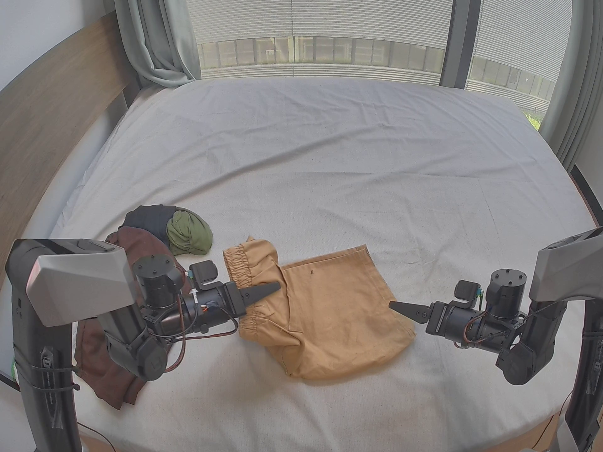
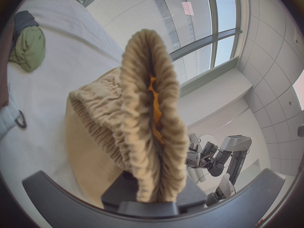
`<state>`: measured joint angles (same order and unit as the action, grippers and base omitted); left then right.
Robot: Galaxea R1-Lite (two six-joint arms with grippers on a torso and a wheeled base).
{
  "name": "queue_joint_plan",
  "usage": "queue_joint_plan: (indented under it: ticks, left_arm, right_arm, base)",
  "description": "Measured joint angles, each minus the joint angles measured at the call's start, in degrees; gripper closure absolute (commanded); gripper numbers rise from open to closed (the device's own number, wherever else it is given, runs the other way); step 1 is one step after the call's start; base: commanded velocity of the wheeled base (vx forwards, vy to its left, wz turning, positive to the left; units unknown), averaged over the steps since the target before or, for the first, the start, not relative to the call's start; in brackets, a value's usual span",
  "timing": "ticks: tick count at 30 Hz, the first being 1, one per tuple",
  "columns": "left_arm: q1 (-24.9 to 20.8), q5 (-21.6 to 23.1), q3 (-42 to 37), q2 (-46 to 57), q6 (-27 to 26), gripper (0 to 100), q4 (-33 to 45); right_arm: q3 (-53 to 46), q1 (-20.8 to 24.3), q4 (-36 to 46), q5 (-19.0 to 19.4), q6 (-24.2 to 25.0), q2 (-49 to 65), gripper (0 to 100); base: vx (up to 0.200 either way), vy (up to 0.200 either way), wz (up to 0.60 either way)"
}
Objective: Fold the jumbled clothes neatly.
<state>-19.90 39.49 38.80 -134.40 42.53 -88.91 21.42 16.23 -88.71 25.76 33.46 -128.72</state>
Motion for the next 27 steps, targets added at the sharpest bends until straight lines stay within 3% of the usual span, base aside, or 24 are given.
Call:
queue_joint_plan:
  ticks: [20, 27]
  left_arm:
    - [-6.73, -2.27, 13.90, -5.64, 13.13, 100, 0.15]
    - [-8.28, -2.40, 16.98, -7.67, 13.65, 100, 0.22]
  right_arm:
    - [4.60, -3.33, 0.13, -4.06, -0.34, -0.68, 0]
    - [5.17, -3.63, 0.15, -4.12, -0.34, -0.80, 0]
  base:
    - [0.000, 0.000, 0.00]
    - [0.000, 0.000, 0.00]
